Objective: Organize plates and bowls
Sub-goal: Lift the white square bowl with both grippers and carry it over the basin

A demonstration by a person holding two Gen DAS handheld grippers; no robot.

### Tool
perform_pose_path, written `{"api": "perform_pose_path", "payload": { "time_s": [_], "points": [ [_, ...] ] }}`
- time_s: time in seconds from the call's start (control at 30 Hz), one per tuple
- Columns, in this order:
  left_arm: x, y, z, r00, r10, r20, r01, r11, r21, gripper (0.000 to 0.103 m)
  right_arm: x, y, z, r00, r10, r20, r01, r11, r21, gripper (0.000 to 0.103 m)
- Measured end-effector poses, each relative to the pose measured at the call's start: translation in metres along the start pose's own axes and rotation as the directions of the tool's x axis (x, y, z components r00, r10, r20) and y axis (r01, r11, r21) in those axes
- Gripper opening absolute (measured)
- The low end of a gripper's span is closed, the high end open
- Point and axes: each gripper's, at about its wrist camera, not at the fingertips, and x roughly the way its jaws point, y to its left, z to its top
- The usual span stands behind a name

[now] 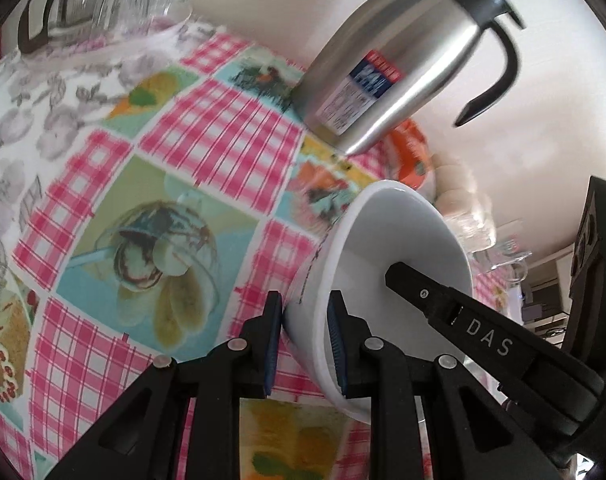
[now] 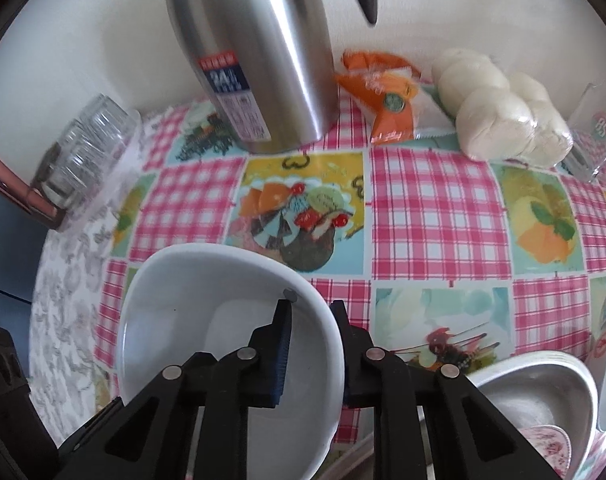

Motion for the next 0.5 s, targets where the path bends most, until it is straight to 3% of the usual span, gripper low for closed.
{"api": "perform_pose_path", "payload": {
  "time_s": [0.3,0.5],
  "points": [
    [-0.052,-0.052,-0.005,0.994,-0.06,0.095,0.05,0.994,0.099,0.024,-0.073,-0.013,0.004,0.993,0.031,0.113,-0.033,0.999,0.01,0.021],
    [-0.071,-0.094,-0.02,0.991,-0.088,0.101,0.071,0.984,0.166,0.024,-0.126,-0.039,-0.006,0.983,0.03,0.183,-0.041,0.998,0.053,0.021]
  ]
}}
